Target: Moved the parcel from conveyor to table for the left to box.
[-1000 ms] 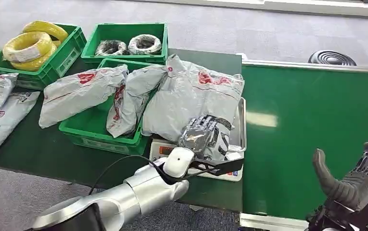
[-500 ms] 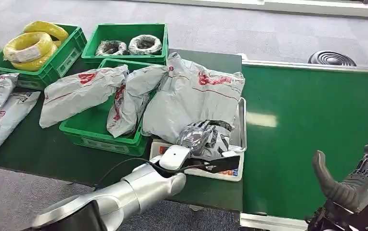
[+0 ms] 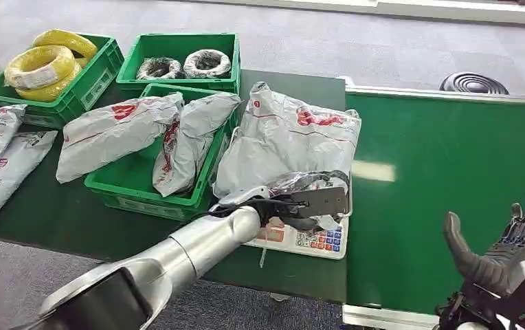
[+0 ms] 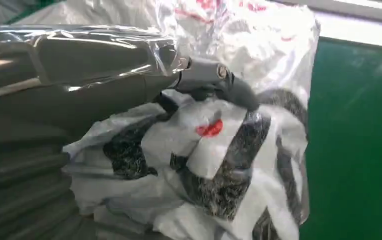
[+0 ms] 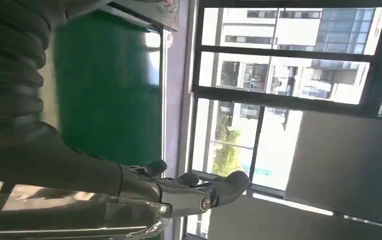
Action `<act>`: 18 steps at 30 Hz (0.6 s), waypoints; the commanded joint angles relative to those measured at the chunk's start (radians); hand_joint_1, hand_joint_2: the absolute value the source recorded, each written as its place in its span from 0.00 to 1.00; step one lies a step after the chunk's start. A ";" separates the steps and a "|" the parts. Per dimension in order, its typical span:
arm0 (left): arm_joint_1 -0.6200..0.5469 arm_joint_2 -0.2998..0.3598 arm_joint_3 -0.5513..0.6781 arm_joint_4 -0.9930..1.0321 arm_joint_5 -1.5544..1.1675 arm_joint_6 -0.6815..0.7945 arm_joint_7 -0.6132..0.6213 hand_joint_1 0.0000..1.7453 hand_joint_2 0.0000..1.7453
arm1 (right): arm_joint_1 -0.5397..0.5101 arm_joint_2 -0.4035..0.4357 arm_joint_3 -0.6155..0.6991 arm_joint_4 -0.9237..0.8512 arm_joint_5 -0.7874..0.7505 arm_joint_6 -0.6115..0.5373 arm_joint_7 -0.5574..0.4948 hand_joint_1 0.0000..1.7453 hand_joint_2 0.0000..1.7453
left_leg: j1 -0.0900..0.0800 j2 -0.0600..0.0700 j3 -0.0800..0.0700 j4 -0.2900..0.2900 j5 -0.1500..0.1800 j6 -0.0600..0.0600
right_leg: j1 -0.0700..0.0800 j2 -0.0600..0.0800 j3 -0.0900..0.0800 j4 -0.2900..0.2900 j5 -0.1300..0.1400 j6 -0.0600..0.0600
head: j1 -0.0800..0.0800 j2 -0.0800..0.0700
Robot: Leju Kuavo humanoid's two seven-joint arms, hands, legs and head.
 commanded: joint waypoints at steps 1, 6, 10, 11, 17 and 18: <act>-0.026 0.027 0.187 -0.166 -0.023 -0.052 -0.015 0.84 1.00 | -0.043 -0.020 -0.016 0.085 0.006 0.010 0.018 0.00 1.00 | 0.000 0.001 -0.001 0.001 0.000 0.000 | 0.000 0.001 -0.002 0.000 0.001 -0.001 | 0.000 0.000; -0.012 0.028 0.225 -0.207 -0.038 -0.038 -0.008 0.90 1.00 | -0.037 -0.021 -0.017 0.083 0.009 0.010 0.022 0.00 1.00 | 0.000 0.001 0.000 0.000 0.000 0.000 | 0.000 0.001 0.000 -0.001 0.001 0.000 | 0.000 0.000; -0.001 0.025 0.275 -0.217 -0.054 -0.032 0.009 0.92 1.00 | -0.032 -0.020 -0.021 0.072 0.009 0.011 0.029 0.00 1.00 | 0.000 0.002 0.000 -0.001 0.001 0.000 | 0.000 0.002 -0.001 -0.001 0.001 0.000 | 0.000 0.000; 0.004 0.023 0.281 -0.212 -0.060 -0.034 0.009 0.90 1.00 | -0.028 -0.017 -0.021 0.068 0.009 0.012 0.031 0.00 1.00 | 0.000 0.002 0.000 -0.001 0.000 0.000 | 0.000 0.002 0.000 -0.001 0.001 -0.001 | 0.000 0.000; 0.017 0.021 0.289 -0.203 -0.070 -0.029 0.003 0.94 1.00 | -0.018 -0.011 -0.019 0.062 0.012 0.013 0.032 0.00 1.00 | 0.000 0.001 0.001 -0.002 0.001 0.000 | 0.000 0.001 0.001 -0.002 0.001 -0.001 | 0.000 0.000; 0.019 0.014 0.314 -0.200 -0.073 -0.015 -0.003 0.95 1.00 | -0.019 -0.008 -0.023 0.057 0.017 0.017 0.035 0.00 1.00 | 0.000 0.001 0.000 -0.001 0.000 0.000 | 0.000 0.001 0.000 -0.001 0.001 -0.001 | 0.000 0.000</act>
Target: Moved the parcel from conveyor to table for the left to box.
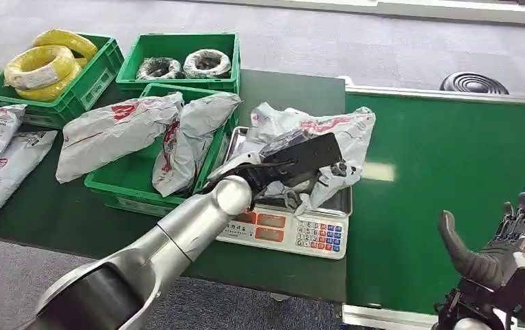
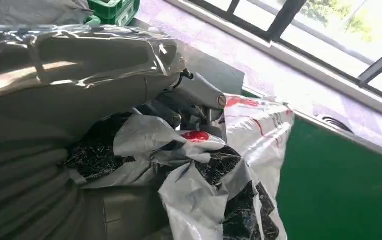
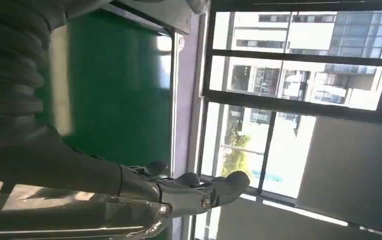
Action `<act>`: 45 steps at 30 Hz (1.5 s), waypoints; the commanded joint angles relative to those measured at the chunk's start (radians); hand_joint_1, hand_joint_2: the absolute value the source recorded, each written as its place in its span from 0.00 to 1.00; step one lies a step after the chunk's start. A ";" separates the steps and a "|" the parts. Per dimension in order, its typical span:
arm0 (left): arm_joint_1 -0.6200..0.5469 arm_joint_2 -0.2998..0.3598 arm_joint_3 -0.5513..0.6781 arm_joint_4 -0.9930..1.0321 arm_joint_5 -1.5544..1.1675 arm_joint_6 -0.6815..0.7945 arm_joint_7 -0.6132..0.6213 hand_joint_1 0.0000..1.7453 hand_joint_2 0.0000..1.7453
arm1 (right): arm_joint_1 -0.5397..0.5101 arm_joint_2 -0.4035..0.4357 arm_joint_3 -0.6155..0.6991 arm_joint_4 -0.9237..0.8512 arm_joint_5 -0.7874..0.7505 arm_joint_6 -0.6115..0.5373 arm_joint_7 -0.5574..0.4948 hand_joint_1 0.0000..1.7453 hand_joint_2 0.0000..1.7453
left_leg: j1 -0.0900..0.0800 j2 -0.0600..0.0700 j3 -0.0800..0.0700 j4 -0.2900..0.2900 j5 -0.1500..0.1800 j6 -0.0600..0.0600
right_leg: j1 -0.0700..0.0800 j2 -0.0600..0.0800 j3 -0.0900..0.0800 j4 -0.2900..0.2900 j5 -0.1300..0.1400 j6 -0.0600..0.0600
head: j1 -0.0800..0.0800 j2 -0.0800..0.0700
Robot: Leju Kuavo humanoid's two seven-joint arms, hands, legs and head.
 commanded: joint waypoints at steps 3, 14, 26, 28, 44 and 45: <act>0.030 0.010 0.144 -0.045 0.013 0.095 -0.046 1.00 1.00 | -0.007 0.009 -0.022 0.021 0.009 0.008 0.010 0.00 1.00 | 0.000 0.001 0.001 -0.001 0.000 0.000 | 0.000 0.001 0.000 -0.001 0.001 -0.001 | 0.000 0.000; 0.079 0.055 0.251 -0.264 0.065 0.216 -0.076 1.00 1.00 | -0.003 0.013 -0.014 0.017 0.014 -0.002 0.013 0.00 1.00 | 0.000 0.002 0.001 -0.001 0.000 0.000 | 0.000 0.001 0.000 -0.001 0.001 -0.001 | 0.000 0.000; 0.098 0.141 0.373 -0.733 -0.106 0.683 -0.265 1.00 1.00 | 0.047 0.018 0.003 0.013 0.001 -0.016 -0.004 0.00 1.00 | 0.000 0.005 -0.002 0.001 -0.001 -0.001 | 0.000 0.004 -0.004 0.001 0.000 -0.001 | 0.000 0.000; 0.111 0.168 0.400 -0.839 -0.185 0.806 -0.314 1.00 1.00 | 0.056 0.007 0.013 0.029 -0.018 -0.031 -0.018 0.00 1.00 | 0.000 0.006 -0.002 0.000 -0.001 -0.001 | 0.001 0.005 -0.004 0.002 0.000 -0.002 | 0.000 0.000; 0.203 -0.001 0.765 -0.960 -0.524 0.814 -0.597 1.00 1.00 | 0.024 -0.054 0.068 0.144 -0.036 -0.062 -0.010 0.00 1.00 | 0.001 0.006 0.002 -0.004 0.001 0.000 | 0.001 0.004 0.002 -0.003 0.002 -0.001 | 0.000 0.000; 0.202 -0.001 0.770 -0.974 -0.525 0.814 -0.597 1.00 1.00 | 0.022 -0.055 0.070 0.148 -0.036 -0.063 -0.009 0.00 1.00 | 0.001 0.004 0.001 -0.001 0.000 0.000 | 0.002 0.003 0.000 -0.001 0.001 -0.001 | 0.000 0.000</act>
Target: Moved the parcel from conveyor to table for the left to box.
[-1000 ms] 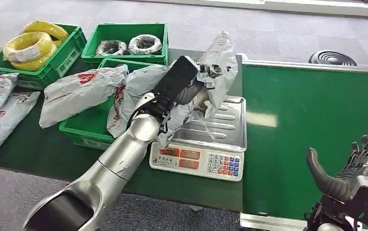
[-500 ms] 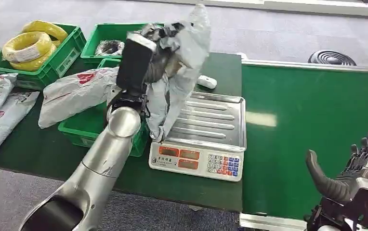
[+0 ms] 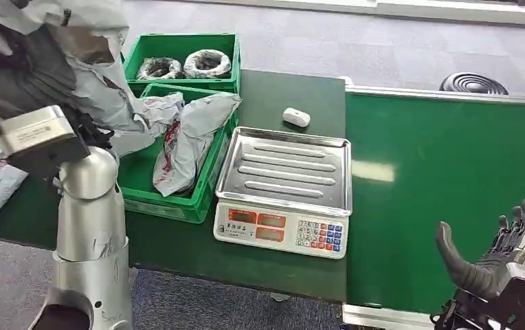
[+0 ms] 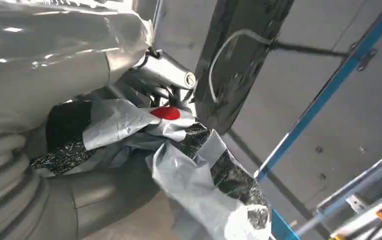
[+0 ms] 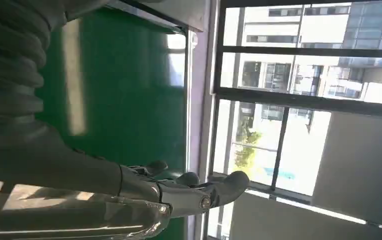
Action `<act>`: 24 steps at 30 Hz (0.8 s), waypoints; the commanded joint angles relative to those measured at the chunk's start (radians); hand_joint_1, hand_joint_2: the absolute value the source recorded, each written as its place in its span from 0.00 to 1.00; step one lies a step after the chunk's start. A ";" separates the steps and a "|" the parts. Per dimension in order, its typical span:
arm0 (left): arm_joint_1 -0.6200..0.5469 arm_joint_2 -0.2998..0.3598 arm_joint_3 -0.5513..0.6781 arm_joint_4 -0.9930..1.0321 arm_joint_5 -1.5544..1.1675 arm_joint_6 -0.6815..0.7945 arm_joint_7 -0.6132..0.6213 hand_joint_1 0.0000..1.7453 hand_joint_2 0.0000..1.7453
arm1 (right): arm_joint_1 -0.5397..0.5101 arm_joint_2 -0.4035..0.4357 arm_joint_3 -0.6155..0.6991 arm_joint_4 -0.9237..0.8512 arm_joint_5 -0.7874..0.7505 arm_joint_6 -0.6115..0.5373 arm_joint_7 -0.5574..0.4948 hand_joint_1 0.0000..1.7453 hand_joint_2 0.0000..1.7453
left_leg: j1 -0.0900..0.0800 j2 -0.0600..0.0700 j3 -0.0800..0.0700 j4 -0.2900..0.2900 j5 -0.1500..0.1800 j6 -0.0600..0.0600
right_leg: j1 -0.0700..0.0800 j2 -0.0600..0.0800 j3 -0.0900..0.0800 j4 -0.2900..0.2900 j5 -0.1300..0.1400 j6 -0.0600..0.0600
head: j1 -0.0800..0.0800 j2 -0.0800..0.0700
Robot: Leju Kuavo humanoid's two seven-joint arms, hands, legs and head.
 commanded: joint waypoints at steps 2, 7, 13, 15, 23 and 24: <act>-0.002 -0.038 0.163 -0.109 -0.183 0.010 0.051 1.00 1.00 | -0.045 -0.051 0.053 0.137 -0.011 -0.019 0.014 0.00 1.00 | 0.001 0.004 0.001 -0.001 0.000 0.000 | 0.001 0.003 0.000 -0.002 0.001 -0.001 | 0.000 0.000; -0.055 0.121 0.023 0.287 -0.235 -0.077 0.402 1.00 1.00 | -0.040 -0.047 0.045 0.111 -0.005 -0.032 0.033 0.00 1.00 | 0.000 0.000 0.003 -0.003 0.001 0.000 | 0.000 0.000 0.003 -0.003 0.001 -0.001 | 0.000 0.000; -0.219 0.202 -0.103 0.760 -0.286 -0.200 0.584 1.00 1.00 | -0.070 -0.036 0.039 0.113 0.027 0.013 0.069 0.00 1.00 | 0.001 -0.004 0.000 -0.001 0.003 -0.001 | 0.001 -0.003 0.000 -0.001 0.003 -0.001 | -0.001 0.000; -0.254 0.206 -0.111 0.916 -0.282 -0.165 0.594 1.00 1.00 | -0.078 -0.046 0.048 0.126 0.029 0.017 0.071 0.00 1.00 | 0.001 -0.005 -0.001 -0.002 0.007 0.000 | 0.002 -0.005 0.000 -0.003 0.005 -0.002 | 0.000 0.000; -0.269 0.194 -0.082 1.030 -0.256 -0.157 0.574 1.00 1.00 | -0.080 -0.062 0.059 0.136 0.022 0.014 0.073 0.00 1.00 | 0.001 0.001 0.000 0.000 0.003 -0.001 | 0.001 0.001 -0.001 0.000 0.003 -0.002 | 0.000 0.000; -0.271 0.194 -0.082 1.029 -0.256 -0.159 0.576 1.00 1.00 | -0.080 -0.062 0.059 0.135 0.022 0.013 0.073 0.00 1.00 | 0.000 0.001 0.000 -0.001 0.003 -0.001 | 0.001 0.001 -0.001 -0.001 0.003 -0.002 | 0.000 0.000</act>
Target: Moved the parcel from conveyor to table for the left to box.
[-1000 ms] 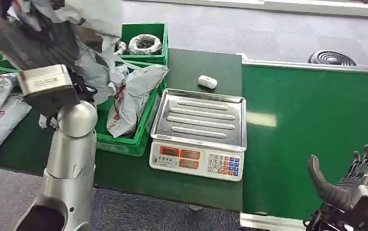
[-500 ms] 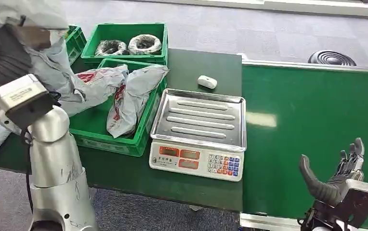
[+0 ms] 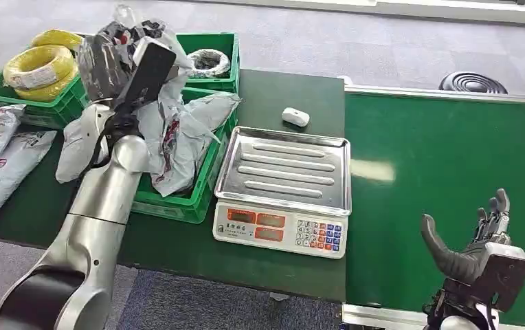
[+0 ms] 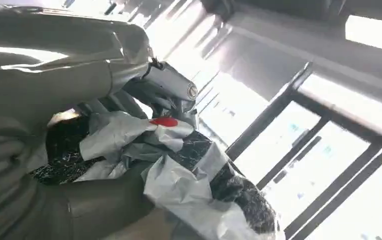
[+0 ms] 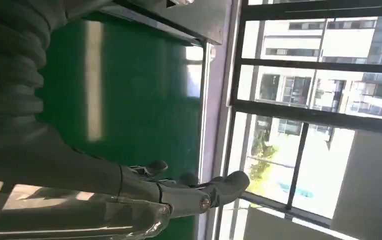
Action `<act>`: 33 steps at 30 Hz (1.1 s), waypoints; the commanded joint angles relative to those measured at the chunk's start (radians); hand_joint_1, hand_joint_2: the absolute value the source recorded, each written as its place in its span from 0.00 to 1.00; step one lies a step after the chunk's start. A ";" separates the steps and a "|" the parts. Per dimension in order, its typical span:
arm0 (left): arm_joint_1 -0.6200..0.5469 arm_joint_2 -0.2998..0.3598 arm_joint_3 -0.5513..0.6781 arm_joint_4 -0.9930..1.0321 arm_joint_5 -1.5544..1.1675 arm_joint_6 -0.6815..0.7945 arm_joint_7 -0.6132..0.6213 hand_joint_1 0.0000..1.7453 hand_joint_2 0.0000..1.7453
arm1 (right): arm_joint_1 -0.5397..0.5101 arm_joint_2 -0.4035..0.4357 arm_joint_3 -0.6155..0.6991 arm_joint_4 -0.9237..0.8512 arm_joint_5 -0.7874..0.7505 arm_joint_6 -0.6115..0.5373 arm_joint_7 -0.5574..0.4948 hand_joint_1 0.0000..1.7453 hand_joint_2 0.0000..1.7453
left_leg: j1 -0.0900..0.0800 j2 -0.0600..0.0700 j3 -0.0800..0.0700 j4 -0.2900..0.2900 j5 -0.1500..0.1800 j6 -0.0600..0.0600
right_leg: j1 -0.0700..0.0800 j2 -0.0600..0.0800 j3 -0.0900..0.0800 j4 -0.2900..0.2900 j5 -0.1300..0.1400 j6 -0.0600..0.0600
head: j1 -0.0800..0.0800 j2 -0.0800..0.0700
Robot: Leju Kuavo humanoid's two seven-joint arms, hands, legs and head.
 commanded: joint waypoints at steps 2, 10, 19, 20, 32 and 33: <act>-0.116 0.049 -0.049 0.379 0.009 0.014 -0.008 1.00 1.00 | -0.032 -0.029 0.023 0.070 -0.005 0.000 0.006 0.00 1.00 | 0.001 0.001 0.000 0.000 0.000 0.000 | 0.001 0.000 0.000 -0.001 0.001 -0.001 | 0.000 0.000; -0.105 0.039 -0.010 0.395 0.072 -0.065 -0.015 0.99 1.00 | -0.033 -0.035 0.029 0.071 -0.014 -0.001 0.008 0.00 1.00 | 0.001 0.001 0.000 -0.001 0.001 0.000 | 0.001 0.001 0.000 -0.001 0.001 -0.001 | 0.000 0.000; -0.090 0.048 -0.010 0.571 0.097 -0.139 -0.025 0.83 1.00 | -0.027 -0.072 0.055 0.085 -0.046 -0.005 0.020 0.00 1.00 | 0.000 0.001 0.001 -0.001 0.000 0.000 | 0.000 0.000 0.001 -0.001 0.000 0.000 | 0.000 0.000; -0.094 0.047 -0.025 0.586 0.078 -0.150 0.012 0.78 1.00 | -0.027 -0.074 0.058 0.086 -0.048 -0.007 0.020 0.00 1.00 | 0.000 0.002 0.002 -0.004 0.002 0.000 | 0.001 0.001 0.002 -0.004 0.002 -0.001 | 0.000 0.000; -0.085 0.051 -0.029 0.601 0.076 -0.226 0.032 0.71 1.00 | -0.043 -0.088 0.081 0.109 -0.059 -0.010 0.022 0.00 1.00 | 0.000 0.002 0.000 -0.001 0.000 0.000 | 0.001 0.001 0.000 -0.001 0.001 0.000 | 0.000 0.000; -0.085 0.051 -0.029 0.601 0.076 -0.226 0.032 0.71 1.00 | -0.043 -0.088 0.081 0.109 -0.059 -0.010 0.022 0.00 1.00 | 0.001 0.002 0.000 -0.001 0.000 0.000 | 0.001 0.001 0.000 -0.001 0.001 0.000 | 0.000 0.000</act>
